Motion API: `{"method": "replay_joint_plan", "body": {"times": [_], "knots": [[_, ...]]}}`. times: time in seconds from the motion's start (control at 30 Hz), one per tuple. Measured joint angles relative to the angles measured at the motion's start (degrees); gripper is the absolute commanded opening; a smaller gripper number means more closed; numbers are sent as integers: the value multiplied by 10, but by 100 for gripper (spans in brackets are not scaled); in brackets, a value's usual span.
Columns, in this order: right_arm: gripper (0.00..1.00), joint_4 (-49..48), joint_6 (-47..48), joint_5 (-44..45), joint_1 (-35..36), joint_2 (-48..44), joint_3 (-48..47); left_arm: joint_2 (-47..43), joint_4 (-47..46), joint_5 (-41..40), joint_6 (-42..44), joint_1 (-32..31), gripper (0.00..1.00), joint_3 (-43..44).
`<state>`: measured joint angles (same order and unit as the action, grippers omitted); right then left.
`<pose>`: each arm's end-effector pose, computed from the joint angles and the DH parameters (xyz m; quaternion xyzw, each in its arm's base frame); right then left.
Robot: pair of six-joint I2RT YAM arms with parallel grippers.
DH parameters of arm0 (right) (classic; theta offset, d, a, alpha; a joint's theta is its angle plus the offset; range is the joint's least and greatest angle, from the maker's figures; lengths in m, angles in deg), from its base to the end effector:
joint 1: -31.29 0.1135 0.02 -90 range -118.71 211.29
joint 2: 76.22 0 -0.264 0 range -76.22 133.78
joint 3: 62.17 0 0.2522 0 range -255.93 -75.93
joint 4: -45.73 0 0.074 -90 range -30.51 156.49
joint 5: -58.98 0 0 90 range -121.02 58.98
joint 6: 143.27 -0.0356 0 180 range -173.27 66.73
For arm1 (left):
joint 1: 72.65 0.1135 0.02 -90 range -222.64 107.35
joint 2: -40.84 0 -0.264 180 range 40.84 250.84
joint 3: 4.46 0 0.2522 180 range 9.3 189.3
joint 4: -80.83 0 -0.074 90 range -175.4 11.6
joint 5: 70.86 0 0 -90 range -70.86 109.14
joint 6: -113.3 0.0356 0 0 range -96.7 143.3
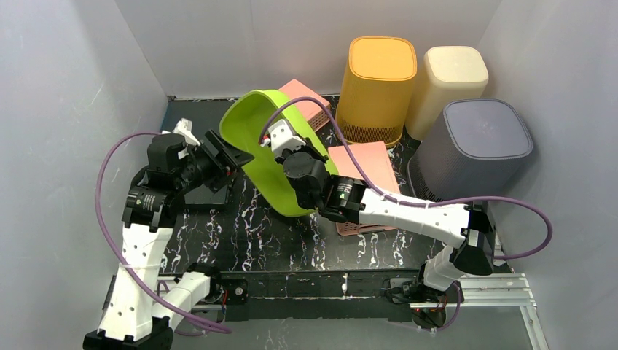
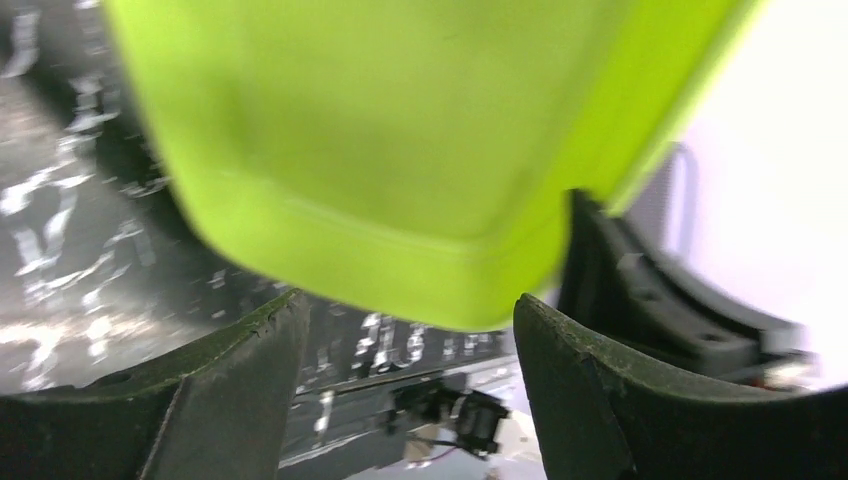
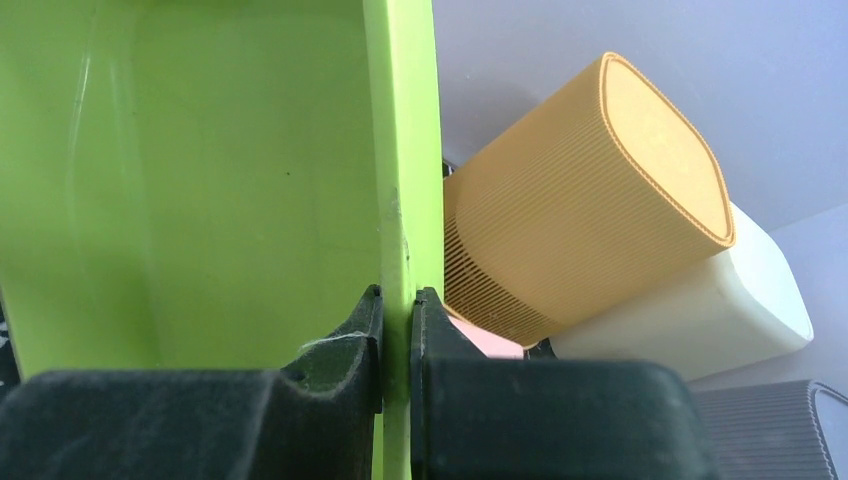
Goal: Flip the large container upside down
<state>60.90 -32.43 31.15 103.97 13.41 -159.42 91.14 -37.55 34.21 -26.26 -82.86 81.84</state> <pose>0.1367 0.3325 0.3990 -0.2361 0.6891 -0.1026 0.6774 0.1491 -0.0363 0.4180 -0.2167 0.8135 -0.3594 0.4026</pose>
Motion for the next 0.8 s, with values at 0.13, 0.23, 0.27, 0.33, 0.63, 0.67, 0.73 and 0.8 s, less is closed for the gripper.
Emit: {"method": "replay_joint_plan", "body": {"times": [0.13,0.23,0.27,0.33,0.63,0.67,0.73,0.8], "knots": [[1,-17,-1,3,2,0,37,3,-123,58,-84,0,72,-27],[1,-22,2,2,2,0,72,14,-204,80,-149,0,72,-44],[1,-26,4,4,2,0,80,22,-224,84,-168,0,72,-45],[1,-45,8,7,2,-4,91,43,-263,90,-202,0,72,-45],[1,-120,48,-10,16,-31,139,131,-285,81,-271,0,72,-4],[1,-131,59,-10,20,-31,143,139,-287,81,-275,0,71,0],[1,-155,80,-10,27,-31,152,157,-292,81,-283,0,69,5],[1,-177,100,-10,34,-31,159,172,-289,82,-284,0,65,12]]}}
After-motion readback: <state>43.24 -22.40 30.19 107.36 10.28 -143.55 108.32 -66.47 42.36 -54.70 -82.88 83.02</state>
